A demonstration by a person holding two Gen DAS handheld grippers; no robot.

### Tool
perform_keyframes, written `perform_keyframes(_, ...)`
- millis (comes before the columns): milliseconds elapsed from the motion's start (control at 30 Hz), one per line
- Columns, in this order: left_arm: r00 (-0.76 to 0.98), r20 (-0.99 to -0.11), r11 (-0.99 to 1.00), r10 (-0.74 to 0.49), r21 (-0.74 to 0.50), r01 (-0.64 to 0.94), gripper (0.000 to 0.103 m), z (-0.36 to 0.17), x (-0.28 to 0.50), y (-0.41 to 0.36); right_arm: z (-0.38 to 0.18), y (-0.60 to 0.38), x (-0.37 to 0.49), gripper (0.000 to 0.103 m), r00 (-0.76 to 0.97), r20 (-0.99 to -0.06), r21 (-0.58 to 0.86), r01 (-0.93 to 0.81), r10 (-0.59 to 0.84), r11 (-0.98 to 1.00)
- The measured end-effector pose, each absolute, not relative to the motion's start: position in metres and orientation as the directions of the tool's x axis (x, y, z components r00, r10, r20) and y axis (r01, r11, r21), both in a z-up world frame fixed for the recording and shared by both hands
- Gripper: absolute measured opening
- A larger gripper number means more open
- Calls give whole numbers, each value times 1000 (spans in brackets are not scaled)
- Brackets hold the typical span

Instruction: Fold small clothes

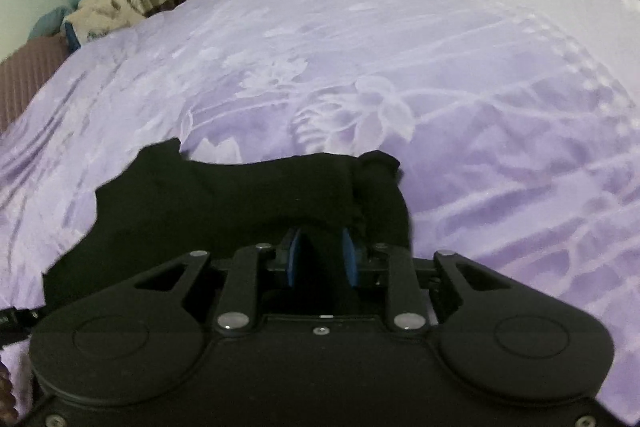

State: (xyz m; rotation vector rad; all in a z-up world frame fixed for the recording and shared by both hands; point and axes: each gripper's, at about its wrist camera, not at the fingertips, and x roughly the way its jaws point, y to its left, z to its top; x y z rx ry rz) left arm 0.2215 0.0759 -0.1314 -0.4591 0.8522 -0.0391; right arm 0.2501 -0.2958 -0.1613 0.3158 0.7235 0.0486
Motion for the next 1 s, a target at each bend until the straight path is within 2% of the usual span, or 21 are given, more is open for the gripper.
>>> perform_keyframes(167,714,-655,892,-247,-441,-97,43,-103,185,71,-134,-288,203,18,773,-599,302,-24,209,953)
perform_keyframes(300,711,-647,886,-275,-457,-73,43,-102,145,64,-131,-277,153,18,753,-618,223,-108,226,969)
perform_keyframes(467,651,-714,903,-258,-417,-100,44,-129,129,56,-155,-281,126,18,715,-681,158,-67,158,985)
perform_keyframes(600,657,-703,883,-272,-453,-119,45,-145,121,61,-168,-289,117,17,716,-681,186,-30,150,982)
perform_keyframes(700,659,-696,865,-285,-483,-136,45,-134,113,65,-158,-278,115,19,726,-679,157,-7,113,988)
perform_keyframes(833,687,-685,875,-242,-460,-152,46,-116,96,75,-140,-246,109,20,755,-630,187,-80,182,979)
perform_keyframes(1000,696,-699,861,-165,-446,-243,48,-112,64,90,-147,-188,113,20,739,-627,168,-181,246,969)
